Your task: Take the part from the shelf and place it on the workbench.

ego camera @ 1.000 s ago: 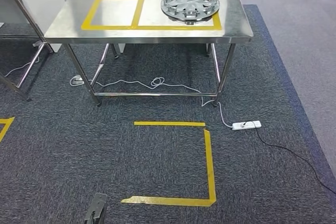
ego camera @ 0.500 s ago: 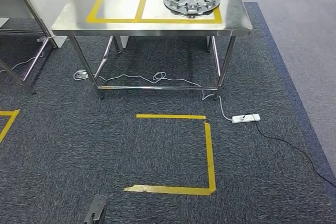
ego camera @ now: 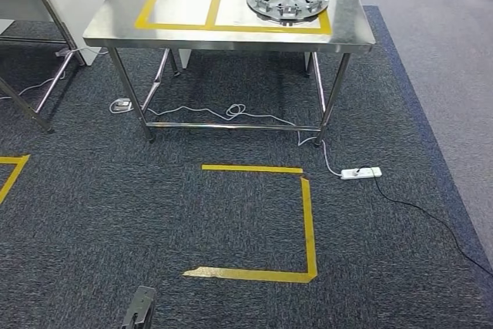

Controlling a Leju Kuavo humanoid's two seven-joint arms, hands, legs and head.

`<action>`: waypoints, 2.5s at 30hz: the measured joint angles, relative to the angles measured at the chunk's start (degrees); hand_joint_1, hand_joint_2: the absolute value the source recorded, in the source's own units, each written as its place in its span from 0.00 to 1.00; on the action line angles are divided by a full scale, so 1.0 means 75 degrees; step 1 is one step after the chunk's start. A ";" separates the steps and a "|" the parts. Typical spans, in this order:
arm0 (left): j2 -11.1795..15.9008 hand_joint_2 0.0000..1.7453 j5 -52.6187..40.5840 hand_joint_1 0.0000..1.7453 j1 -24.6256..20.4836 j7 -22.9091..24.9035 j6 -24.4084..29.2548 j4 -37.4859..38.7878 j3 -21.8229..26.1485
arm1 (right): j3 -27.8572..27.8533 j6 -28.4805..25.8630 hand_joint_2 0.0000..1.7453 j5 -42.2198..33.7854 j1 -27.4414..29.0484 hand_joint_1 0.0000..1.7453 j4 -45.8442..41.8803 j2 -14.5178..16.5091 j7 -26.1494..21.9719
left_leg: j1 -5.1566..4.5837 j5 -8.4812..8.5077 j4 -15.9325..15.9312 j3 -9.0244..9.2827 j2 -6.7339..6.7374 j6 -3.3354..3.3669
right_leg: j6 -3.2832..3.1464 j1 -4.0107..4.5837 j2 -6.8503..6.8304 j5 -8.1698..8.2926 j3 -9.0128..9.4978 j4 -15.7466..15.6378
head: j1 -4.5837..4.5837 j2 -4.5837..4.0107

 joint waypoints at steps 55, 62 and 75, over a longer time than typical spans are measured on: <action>0.0022 0.00 -0.0013 0.00 0.0047 -0.0035 0.0020 0.0000 0.0000 | -0.0009 0.0105 0.00 -0.0163 0.0031 0.00 0.0004 -0.0028 -0.0009 | 0.0125 -0.0286 0.1132 -0.0511 -0.0141 -0.0193 | -0.0187 -0.0032 0.0224 -0.0578 0.0381 0.0169 | -0.0029 0.0000; 0.0031 0.00 -0.0012 0.00 0.0036 -0.0047 0.0027 0.0000 0.0002 | -0.0009 0.0103 0.00 -0.0191 0.0009 0.00 0.0006 -0.0027 -0.0016 | 0.0135 0.0069 0.0026 -0.0057 -0.0140 0.0015 | 0.0078 -0.0045 0.0326 -0.0679 0.0097 0.0451 | -0.0003 0.0000; -0.0003 0.00 -0.0013 0.00 0.0044 -0.0068 0.0029 0.0000 0.0004 | -0.0009 0.0101 0.00 -0.0197 -0.0020 0.00 0.0009 -0.0064 -0.0020 | 0.0064 0.0041 0.0122 -0.0101 0.0756 -0.0189 | -0.0048 -0.0035 -0.0404 -0.0816 0.0549 0.0136 | -0.0031 0.0000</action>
